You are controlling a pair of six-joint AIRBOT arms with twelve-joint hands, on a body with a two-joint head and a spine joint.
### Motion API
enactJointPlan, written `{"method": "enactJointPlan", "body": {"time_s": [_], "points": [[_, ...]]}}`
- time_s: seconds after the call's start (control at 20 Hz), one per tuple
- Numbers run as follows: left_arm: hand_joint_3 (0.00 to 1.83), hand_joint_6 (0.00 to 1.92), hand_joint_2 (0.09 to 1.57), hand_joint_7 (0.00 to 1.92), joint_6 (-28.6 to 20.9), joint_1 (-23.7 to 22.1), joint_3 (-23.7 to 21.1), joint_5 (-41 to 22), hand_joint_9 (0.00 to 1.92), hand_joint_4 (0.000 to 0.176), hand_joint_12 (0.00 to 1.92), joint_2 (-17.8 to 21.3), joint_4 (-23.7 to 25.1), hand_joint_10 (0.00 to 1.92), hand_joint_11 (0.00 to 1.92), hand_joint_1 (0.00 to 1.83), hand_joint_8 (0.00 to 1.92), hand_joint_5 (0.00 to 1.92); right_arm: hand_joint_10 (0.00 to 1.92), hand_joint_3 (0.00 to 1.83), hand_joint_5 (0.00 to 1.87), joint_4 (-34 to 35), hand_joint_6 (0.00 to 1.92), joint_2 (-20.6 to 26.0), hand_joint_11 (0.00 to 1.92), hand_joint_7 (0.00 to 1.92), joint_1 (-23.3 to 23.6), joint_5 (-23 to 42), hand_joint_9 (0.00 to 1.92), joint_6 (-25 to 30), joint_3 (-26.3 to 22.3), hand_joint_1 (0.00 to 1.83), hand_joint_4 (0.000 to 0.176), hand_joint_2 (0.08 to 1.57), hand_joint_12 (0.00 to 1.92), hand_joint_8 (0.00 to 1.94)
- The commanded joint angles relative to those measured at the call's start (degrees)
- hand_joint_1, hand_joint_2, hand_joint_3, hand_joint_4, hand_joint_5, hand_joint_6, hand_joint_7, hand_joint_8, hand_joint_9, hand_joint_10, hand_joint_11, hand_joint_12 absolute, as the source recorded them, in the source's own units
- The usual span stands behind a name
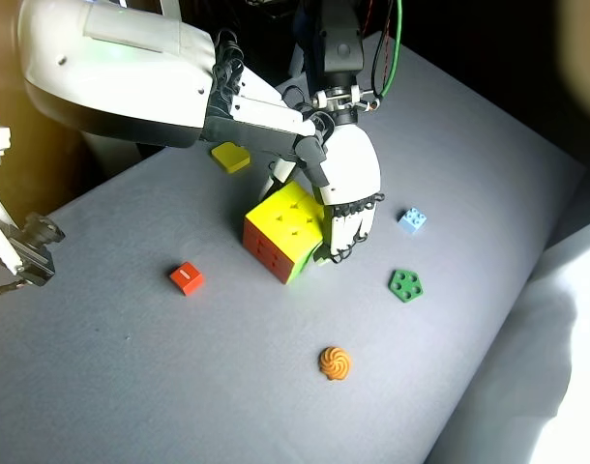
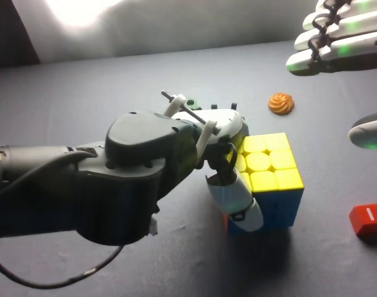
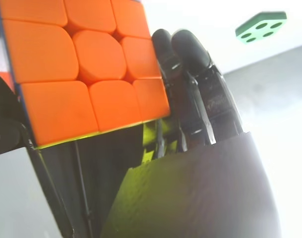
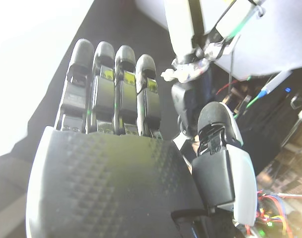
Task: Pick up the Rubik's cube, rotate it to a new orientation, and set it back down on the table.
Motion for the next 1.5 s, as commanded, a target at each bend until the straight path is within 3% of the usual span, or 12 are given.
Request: {"method": "enactJointPlan", "body": {"time_s": [0.0,0.15,0.2,0.25,0.3,0.35,0.45,0.75,0.9,1.2,1.25,1.45], "points": [[0.0,1.0,1.18,0.85,-0.6,-1.6,-0.3,0.7,0.7,0.0,1.6,0.7,3.5,1.51,0.46,1.35,1.28,0.88,0.02,0.0,0.46,2.5,0.01,0.0,0.02,0.51,0.5,0.8,0.47,-0.7,0.0,0.0,0.0,1.32,0.97,0.01],[0.0,0.97,1.16,0.88,-0.5,-3.2,-0.5,2.1,0.75,0.0,1.53,2.5,4.0,1.46,0.53,1.36,1.2,0.91,0.14,0.0,0.59,2.4,0.0,0.0,0.34,0.92,0.4,-0.1,0.91,-1.4,0.1,0.58,0.0,1.29,1.19,0.07],[0.0,0.95,1.17,0.87,-0.3,-4.0,-0.5,2.7,0.72,0.0,1.58,3.2,4.0,1.48,0.46,1.36,1.24,0.92,0.45,0.0,0.71,2.4,0.95,0.0,0.48,0.87,0.5,-0.1,0.99,-1.4,0.1,1.08,0.0,1.28,1.44,1.16],[0.0,0.9,1.17,0.87,-0.3,-4.5,-0.6,2.8,0.72,0.0,1.59,3.6,4.0,1.47,0.48,1.36,1.25,0.94,1.41,0.0,0.71,2.4,1.19,0.0,0.52,0.7,0.6,0.0,0.71,-1.5,0.1,1.15,0.0,1.29,1.74,1.61],[0.0,0.92,1.18,0.85,-0.3,-5.0,-0.6,3.0,0.7,0.0,1.63,4.0,4.0,1.5,0.45,1.35,1.3,0.92,1.76,0.0,0.63,2.4,1.3,0.0,0.52,0.67,0.9,0.0,0.59,-1.6,0.2,1.16,0.0,1.31,1.87,1.74],[0.0,0.82,1.15,0.88,-0.1,-5.9,-0.6,3.5,0.7,0.0,1.64,4.6,4.0,1.36,0.47,1.26,1.32,0.99,1.89,0.0,0.25,2.4,0.59,0.0,0.61,0.63,1.4,0.2,0.63,-1.6,0.3,1.26,0.0,1.31,1.91,1.66],[0.0,0.93,1.19,0.81,0.0,-7.0,-0.6,4.0,0.68,0.0,1.68,5.1,4.0,1.53,0.44,1.35,1.38,0.9,1.92,0.0,0.29,2.4,0.06,0.0,0.65,0.7,1.5,0.6,0.78,-1.6,0.5,1.32,0.0,1.26,1.92,1.52],[0.0,0.93,1.19,0.83,0.8,-9.3,-0.9,4.1,0.7,0.0,1.6,5.9,2.2,1.52,0.51,1.35,1.35,0.9,1.51,0.0,0.26,2.0,0.0,0.0,0.54,0.71,1.1,0.7,0.69,-1.6,1.7,1.47,0.0,1.22,1.87,1.47],[0.0,0.95,1.19,0.83,0.9,-9.3,-1.1,4.1,0.67,0.0,1.66,6.1,1.8,1.52,0.41,1.35,1.35,0.89,1.55,0.0,0.22,0.4,0.01,0.0,0.61,0.77,0.2,1.4,0.8,-1.6,1.8,1.48,0.0,1.18,1.91,1.22],[0.0,0.87,1.16,0.89,1.2,-9.4,-1.0,4.1,0.72,0.0,1.56,6.0,1.7,1.45,0.49,1.36,1.26,0.95,1.84,0.0,0.22,-0.7,0.0,-0.1,0.64,0.8,-2.5,4.2,0.84,-1.6,1.8,1.35,0.027,1.19,1.91,1.35],[0.0,0.82,1.16,0.82,1.2,-9.5,-1.0,4.1,0.65,0.0,1.68,6.0,1.7,1.48,0.42,1.27,1.43,0.99,1.6,0.0,0.23,-1.2,0.01,-0.2,0.64,0.81,-3.1,4.7,0.82,-1.7,1.8,1.46,0.023,1.17,1.85,1.21],[0.0,0.96,1.2,0.82,1.4,-9.9,-0.9,4.1,0.66,0.0,1.7,6.0,1.7,1.56,0.45,1.35,1.38,0.88,1.65,0.0,0.21,-1.2,0.01,-0.8,0.64,0.92,-5.0,4.7,0.88,-2.9,1.8,1.39,0.146,1.12,1.8,1.15]]}}
